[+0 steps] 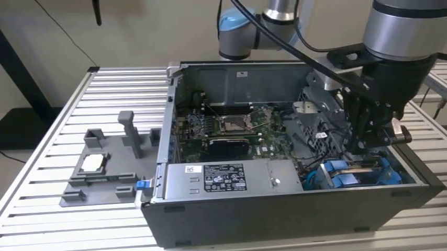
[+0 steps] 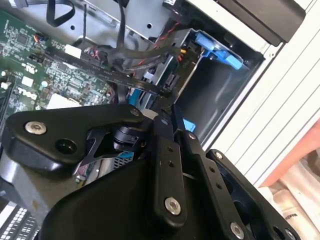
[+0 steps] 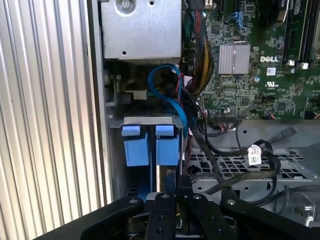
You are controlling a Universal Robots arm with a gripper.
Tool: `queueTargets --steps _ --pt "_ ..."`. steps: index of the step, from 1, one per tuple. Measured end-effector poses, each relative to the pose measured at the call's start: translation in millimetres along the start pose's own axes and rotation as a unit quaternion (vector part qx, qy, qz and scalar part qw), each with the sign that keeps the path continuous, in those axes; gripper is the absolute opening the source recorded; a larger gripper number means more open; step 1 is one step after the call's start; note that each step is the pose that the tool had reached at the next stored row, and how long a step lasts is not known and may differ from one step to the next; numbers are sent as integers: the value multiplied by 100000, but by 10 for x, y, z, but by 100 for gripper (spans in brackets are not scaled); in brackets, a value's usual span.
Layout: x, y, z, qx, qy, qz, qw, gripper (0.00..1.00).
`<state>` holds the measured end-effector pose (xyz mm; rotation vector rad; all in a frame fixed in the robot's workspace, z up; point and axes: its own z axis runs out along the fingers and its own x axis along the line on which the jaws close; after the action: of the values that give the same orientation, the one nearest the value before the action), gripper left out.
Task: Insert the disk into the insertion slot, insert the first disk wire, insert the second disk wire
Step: 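Insert the second disk wire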
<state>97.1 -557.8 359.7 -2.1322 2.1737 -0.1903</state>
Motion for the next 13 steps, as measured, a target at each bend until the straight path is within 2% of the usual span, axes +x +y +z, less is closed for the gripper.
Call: queueTargets --steps 3,5,9,10,13 --pt "15 -84 34 -905 20 -19 99996 16" --pt "15 -110 50 -1580 25 -39 99987 16" --pt "15 -113 50 -1596 40 -16 99987 16" --pt "15 -114 51 -1772 42 -25 99984 16" --pt "15 -113 56 -3640 68 -71 99934 16"
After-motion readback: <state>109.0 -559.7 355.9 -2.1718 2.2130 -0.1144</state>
